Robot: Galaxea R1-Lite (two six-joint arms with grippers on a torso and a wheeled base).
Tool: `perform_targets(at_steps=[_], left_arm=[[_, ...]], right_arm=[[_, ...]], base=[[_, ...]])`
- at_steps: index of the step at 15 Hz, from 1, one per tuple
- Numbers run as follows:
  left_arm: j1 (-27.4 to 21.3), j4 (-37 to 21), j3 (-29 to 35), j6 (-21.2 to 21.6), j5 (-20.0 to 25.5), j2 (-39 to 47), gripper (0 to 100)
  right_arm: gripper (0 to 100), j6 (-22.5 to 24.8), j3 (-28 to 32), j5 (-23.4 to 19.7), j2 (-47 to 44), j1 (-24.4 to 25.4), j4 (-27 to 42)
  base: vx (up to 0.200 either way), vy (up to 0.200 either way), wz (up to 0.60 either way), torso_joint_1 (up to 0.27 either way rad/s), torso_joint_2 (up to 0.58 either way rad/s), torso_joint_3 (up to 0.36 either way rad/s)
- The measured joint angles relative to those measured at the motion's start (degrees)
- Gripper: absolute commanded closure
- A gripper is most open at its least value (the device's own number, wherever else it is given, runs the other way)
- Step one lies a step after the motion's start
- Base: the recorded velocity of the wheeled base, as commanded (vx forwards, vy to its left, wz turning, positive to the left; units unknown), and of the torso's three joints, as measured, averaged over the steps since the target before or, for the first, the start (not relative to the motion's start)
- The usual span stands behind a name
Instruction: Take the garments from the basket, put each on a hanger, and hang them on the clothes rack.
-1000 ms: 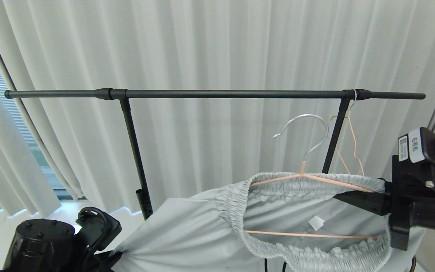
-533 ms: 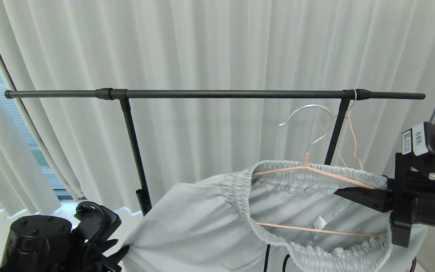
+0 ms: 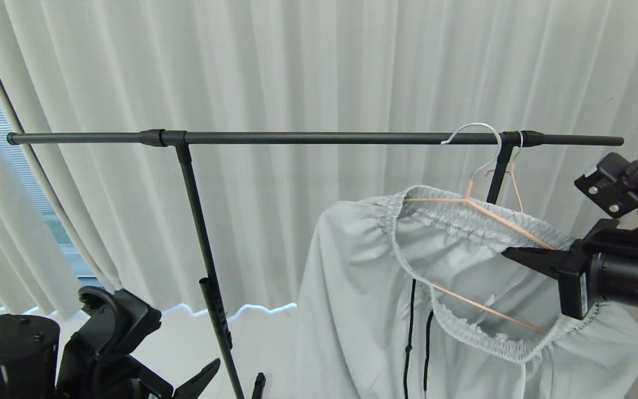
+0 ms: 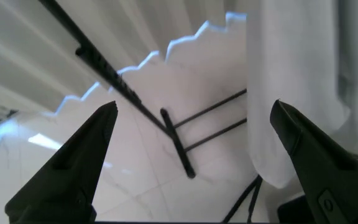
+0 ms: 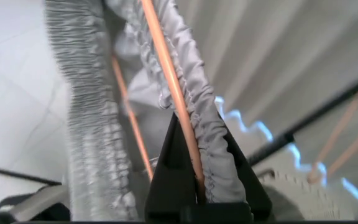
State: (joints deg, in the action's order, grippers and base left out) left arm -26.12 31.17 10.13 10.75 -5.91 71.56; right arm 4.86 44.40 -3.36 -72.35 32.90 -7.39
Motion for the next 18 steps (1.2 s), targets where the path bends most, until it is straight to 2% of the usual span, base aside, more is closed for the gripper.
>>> perform_targets(at_steps=[3,6,18], left_arm=[[-0.35,0.11,0.48,1.54,-0.24,-2.32,0],[-0.79,0.09,1.79,2.22,-0.24,-3.10,0],[-1.16,0.09,2.73,1.91,-0.13,-3.40,0]], right_arm=[[100,-3.63,2.78,2.79,-2.26,-2.58,1.40],[100,-7.07,4.61,3.46,-4.39,-3.83,1.38],[100,-7.68,5.32,3.15,-9.18,-2.86,-3.64]], base=[[0.000,0.000,0.00,0.000,0.00,0.000],[0.000,0.000,0.00,0.000,0.00,0.000],[0.200,0.000,0.00,-0.002,0.00,0.001]])
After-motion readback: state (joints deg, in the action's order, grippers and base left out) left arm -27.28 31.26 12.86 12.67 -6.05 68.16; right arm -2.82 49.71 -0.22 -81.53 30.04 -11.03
